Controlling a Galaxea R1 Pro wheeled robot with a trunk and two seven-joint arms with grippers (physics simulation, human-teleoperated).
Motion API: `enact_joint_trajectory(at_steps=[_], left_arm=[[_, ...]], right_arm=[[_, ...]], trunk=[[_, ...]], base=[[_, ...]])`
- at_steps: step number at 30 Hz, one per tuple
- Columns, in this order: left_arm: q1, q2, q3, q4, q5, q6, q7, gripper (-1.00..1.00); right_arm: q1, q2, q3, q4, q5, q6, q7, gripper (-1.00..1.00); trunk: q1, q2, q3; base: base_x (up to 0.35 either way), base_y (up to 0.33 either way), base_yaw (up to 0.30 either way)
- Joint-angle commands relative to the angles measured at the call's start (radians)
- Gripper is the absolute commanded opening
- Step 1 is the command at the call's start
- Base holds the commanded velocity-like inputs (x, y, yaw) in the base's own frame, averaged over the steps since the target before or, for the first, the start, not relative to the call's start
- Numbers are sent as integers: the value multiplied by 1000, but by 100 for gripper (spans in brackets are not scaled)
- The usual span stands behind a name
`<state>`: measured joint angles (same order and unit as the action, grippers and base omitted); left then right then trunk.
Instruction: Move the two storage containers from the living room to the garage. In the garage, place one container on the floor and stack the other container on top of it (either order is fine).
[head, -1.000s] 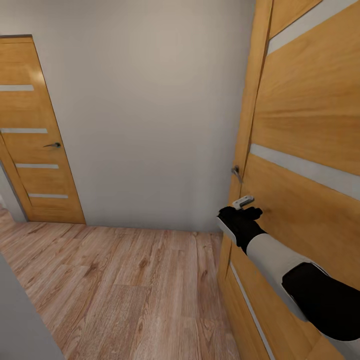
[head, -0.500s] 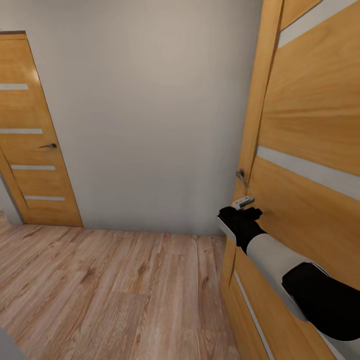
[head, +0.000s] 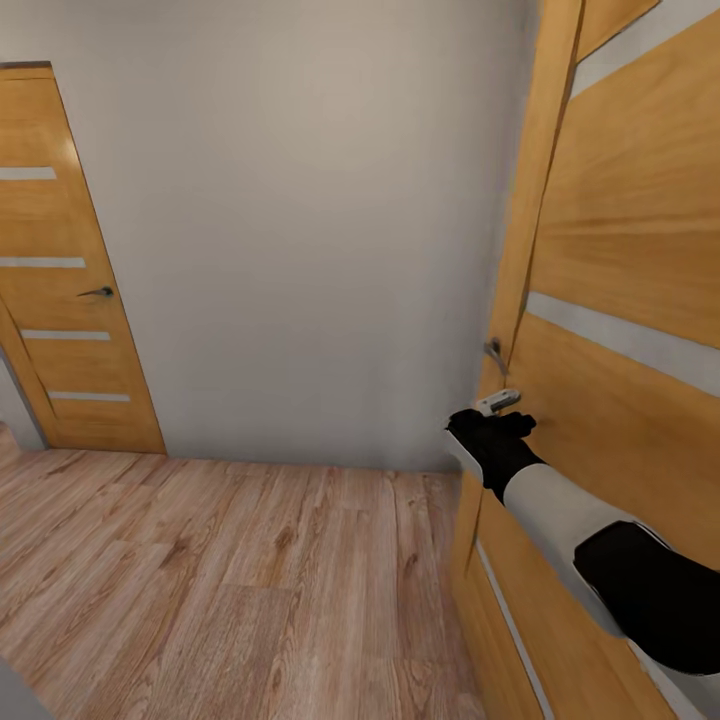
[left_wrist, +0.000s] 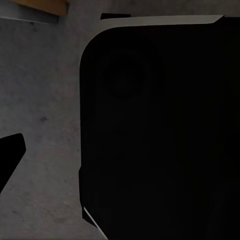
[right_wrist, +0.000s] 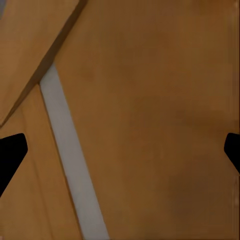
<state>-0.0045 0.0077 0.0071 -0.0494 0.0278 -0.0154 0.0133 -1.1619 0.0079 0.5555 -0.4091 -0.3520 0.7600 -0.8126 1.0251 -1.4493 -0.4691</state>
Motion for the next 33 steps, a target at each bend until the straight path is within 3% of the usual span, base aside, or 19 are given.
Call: enact_joint_trajectory(at_steps=[1, 6, 21, 25, 33], left_arm=[[0, 0, 1, 0, 3, -1, 2, 100], [0, 0, 1, 0, 3, -1, 2, 100], [0, 0, 1, 0, 3, -1, 2, 100], [0, 0, 1, 0, 3, -1, 2, 100], [0, 0, 1, 0, 3, -1, 2, 100]], right_arm=[[-5, -19, 12, 0, 27, 28, -10, 100], [-11, -55, 12, 1, 25, 28, -8, 100], [-12, -55, 11, -1, 25, 30, -8, 100], [-11, -26, 12, -3, 26, 31, -10, 100], [-10, 111, 10, -3, 30, 31, -19, 100]], trunk=[[0, -1, -1], [0, -1, -1], [0, -1, -1], [0, -1, -1], [0, -1, -1]], base=[[0, 0, 0], [0, 0, 0], [0, 0, 0], [0, 0, 0], [0, 0, 0]])
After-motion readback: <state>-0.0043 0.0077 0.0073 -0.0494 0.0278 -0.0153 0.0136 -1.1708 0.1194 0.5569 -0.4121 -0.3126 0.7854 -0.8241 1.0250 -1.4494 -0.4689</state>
